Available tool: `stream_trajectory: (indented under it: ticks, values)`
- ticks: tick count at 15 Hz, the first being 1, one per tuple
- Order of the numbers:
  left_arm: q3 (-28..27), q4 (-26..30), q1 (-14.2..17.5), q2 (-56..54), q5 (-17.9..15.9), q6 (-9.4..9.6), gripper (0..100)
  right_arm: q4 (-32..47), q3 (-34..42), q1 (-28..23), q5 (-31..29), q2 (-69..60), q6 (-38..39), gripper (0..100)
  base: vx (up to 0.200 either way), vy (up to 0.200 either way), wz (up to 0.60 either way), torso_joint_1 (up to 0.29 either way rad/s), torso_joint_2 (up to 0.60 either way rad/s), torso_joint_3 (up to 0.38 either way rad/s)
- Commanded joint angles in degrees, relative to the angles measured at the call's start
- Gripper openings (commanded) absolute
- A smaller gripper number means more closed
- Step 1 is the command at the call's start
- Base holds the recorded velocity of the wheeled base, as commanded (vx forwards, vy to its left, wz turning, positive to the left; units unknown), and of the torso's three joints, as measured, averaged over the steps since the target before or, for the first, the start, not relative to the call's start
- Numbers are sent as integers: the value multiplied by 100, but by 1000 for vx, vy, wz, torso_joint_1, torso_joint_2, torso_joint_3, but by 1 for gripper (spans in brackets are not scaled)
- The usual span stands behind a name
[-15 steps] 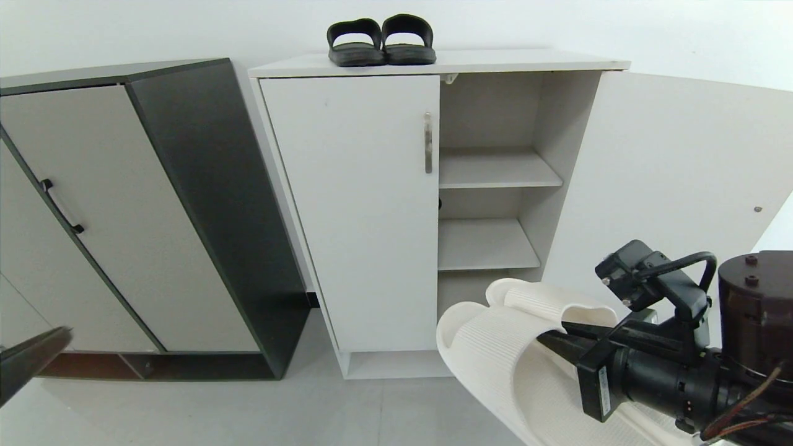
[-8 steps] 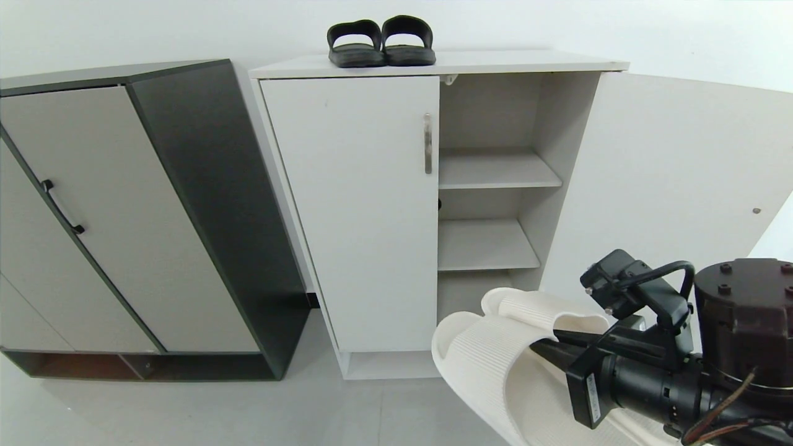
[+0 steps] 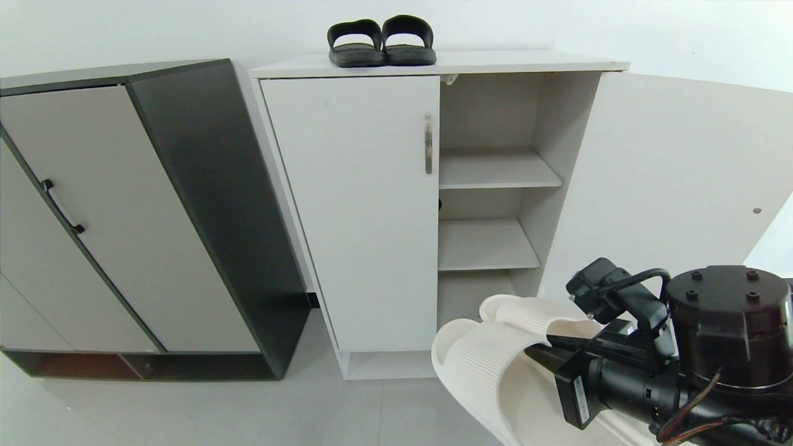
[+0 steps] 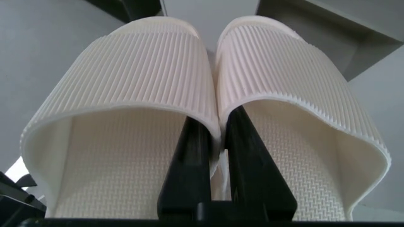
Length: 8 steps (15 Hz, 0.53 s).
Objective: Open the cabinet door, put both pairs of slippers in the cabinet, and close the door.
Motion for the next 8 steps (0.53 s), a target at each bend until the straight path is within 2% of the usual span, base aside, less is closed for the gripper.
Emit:
stream_trajectory:
  ticks: [1, 3, 6, 8]
  values:
    - [7, 344, -112, -177, -1429, 243, 0, -65, 14, 7, 1, 31, 4, 0, 0, 0, 0, 0, 0, 0]
    - [33, 177, -112, -195, -1438, 269, 0, -109, 23, 7, 1, 40, 4, 0, 0, 0, 0, 0, 0, 0]
    - [33, 186, -112, -195, -1438, 207, 0, -109, -57, -2, 1, 57, 4, 0, 0, 0, 0, 0, 0, 0]
    - [33, 186, -112, -195, -1438, 234, 0, -109, -39, -2, 1, 136, -5, 0, 0, 0, 0, 0, 0, 0]
